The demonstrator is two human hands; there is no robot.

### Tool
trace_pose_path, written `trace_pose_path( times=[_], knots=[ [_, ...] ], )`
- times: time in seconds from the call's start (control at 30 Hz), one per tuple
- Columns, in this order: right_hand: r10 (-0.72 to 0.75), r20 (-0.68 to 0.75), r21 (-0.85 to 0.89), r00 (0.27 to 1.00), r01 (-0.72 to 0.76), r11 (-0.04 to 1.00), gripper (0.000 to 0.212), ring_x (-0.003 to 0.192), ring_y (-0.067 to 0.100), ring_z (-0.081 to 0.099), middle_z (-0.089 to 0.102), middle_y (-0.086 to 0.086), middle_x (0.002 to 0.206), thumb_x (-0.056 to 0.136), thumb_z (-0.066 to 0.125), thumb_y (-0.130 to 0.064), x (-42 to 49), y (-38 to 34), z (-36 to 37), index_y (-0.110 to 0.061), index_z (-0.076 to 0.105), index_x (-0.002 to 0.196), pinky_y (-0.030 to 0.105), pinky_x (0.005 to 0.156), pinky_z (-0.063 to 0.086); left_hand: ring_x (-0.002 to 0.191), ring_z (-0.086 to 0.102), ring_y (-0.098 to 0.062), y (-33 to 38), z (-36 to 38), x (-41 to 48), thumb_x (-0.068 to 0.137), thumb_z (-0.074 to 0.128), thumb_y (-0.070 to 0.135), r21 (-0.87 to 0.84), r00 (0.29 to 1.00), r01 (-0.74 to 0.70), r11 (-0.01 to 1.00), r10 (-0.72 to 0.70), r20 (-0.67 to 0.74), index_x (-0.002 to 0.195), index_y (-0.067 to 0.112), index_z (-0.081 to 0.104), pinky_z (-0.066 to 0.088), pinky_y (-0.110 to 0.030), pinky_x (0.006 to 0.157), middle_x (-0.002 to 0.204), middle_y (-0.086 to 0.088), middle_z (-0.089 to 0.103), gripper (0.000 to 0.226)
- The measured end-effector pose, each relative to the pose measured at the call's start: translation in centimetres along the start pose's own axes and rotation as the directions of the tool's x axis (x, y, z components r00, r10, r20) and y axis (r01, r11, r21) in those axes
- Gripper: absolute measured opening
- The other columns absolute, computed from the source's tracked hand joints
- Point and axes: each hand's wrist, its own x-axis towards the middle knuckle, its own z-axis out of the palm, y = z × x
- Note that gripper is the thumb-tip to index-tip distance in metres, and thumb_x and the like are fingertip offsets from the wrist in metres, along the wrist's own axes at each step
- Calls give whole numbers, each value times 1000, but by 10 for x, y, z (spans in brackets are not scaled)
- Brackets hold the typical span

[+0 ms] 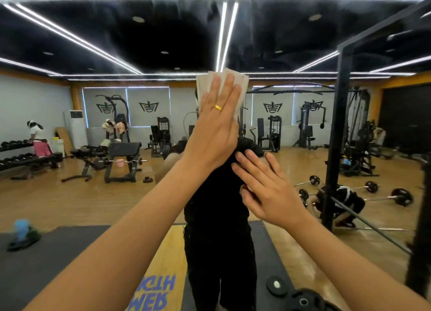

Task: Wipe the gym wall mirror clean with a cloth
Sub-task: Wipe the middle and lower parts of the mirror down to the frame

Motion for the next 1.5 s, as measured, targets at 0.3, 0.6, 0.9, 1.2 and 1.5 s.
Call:
trace_pose_path(
  times=[0.3, 0.6, 0.9, 1.2, 1.5],
  knots=[
    [190, -167, 191, 968, -157, 969, 51, 155, 27, 29, 38, 15, 161, 100, 43, -7, 54, 7, -43, 1, 46, 150, 47, 126, 27, 158, 13, -20, -15, -11, -20, 104, 53, 4, -145, 998, -49, 988, 44, -38, 160, 3, 26, 17, -40, 130, 169, -13, 22, 63],
    [213, -113, 82, 970, -205, 975, 49, 135, 28, 51, 57, 14, 144, 102, 54, -29, 111, -13, -30, -4, 56, 143, 46, 118, 36, 158, 21, -28, -38, 0, -140, 102, 48, 19, 194, 956, 194, 962, -141, -259, 157, -1, 34, 21, -62, 124, 167, -17, 29, 60],
    [354, -77, -185, 932, -362, 914, 75, 157, 38, 14, 18, 23, 168, 107, 33, -52, 143, -41, 3, 0, 20, 161, 49, 128, 17, 159, 16, -27, -48, 19, -168, 107, 32, 31, 478, 980, 154, 865, -71, -187, 160, 4, 30, 10, -52, 128, 169, -14, 23, 60],
    [347, -189, -202, 919, -382, 902, 62, 158, 31, 13, 19, 16, 170, 108, 46, -21, 202, 14, -11, -5, 20, 162, 41, 128, 5, 158, 18, -28, -50, 19, -169, 109, 28, 32, 507, 977, 153, 848, -52, -207, 162, 6, 28, 9, -51, 128, 170, -13, 22, 59],
    [345, -171, -119, 923, -367, 923, 60, 157, 33, 18, 23, 20, 168, 107, 46, -24, 123, -45, 19, -1, 25, 160, 47, 129, 14, 158, 19, -28, -48, 21, -168, 109, 30, 30, 503, 976, 162, 849, -63, -207, 162, 5, 28, 11, -52, 128, 170, -12, 21, 59]
  ],
)
